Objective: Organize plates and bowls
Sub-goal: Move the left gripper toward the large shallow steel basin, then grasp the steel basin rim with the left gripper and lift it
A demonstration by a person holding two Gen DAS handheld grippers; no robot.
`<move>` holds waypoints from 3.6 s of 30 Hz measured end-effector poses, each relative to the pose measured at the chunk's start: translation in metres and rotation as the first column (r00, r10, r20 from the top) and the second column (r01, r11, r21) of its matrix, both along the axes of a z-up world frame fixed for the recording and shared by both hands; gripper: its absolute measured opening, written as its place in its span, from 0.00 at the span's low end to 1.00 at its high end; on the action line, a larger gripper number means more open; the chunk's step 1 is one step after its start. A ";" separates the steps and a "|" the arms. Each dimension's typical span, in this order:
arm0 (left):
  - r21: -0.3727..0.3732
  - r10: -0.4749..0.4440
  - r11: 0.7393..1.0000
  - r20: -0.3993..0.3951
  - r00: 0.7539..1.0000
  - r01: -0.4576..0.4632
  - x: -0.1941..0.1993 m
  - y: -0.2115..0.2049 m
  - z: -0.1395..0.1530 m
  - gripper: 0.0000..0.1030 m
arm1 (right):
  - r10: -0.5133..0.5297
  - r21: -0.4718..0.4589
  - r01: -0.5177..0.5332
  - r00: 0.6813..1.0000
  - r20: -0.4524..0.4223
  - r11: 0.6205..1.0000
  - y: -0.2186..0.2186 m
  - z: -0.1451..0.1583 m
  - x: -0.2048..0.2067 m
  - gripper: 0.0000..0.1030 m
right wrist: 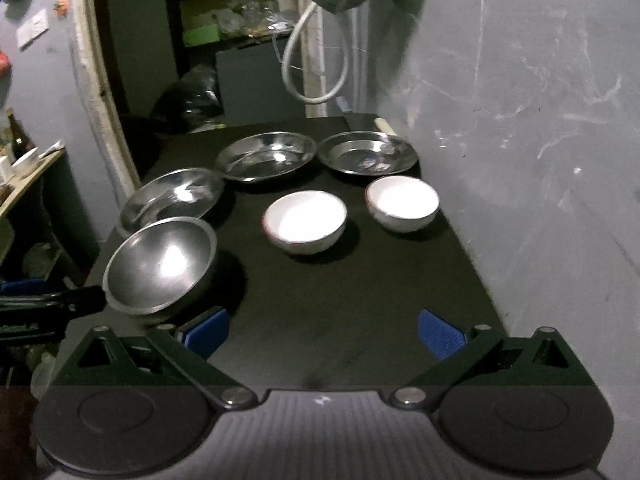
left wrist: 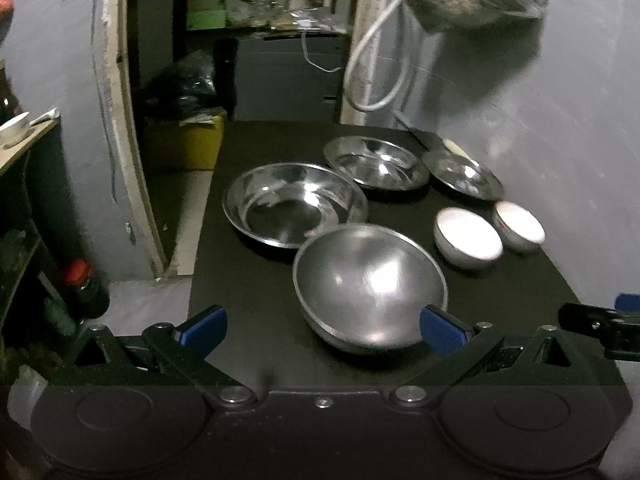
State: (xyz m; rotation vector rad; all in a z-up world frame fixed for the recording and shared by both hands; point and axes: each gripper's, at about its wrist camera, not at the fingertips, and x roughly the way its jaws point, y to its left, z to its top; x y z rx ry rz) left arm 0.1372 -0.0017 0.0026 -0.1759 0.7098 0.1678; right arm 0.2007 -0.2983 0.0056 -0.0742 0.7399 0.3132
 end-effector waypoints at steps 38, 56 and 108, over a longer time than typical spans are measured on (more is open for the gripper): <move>-0.002 0.097 0.995 -0.061 0.993 -0.098 0.087 0.119 0.007 0.99 | 0.035 0.000 -0.035 0.999 -0.018 0.999 0.087 0.006 0.086 1.00; 0.015 -0.073 0.997 -0.096 0.993 0.074 0.170 0.147 -0.023 0.99 | 0.115 -0.031 -0.116 0.993 -0.012 0.993 0.146 -0.012 0.131 1.00; -0.214 -0.352 0.922 -0.117 0.929 0.323 0.370 0.115 -0.060 0.50 | -0.111 0.191 0.135 0.985 -0.133 0.972 0.136 -0.066 0.244 0.58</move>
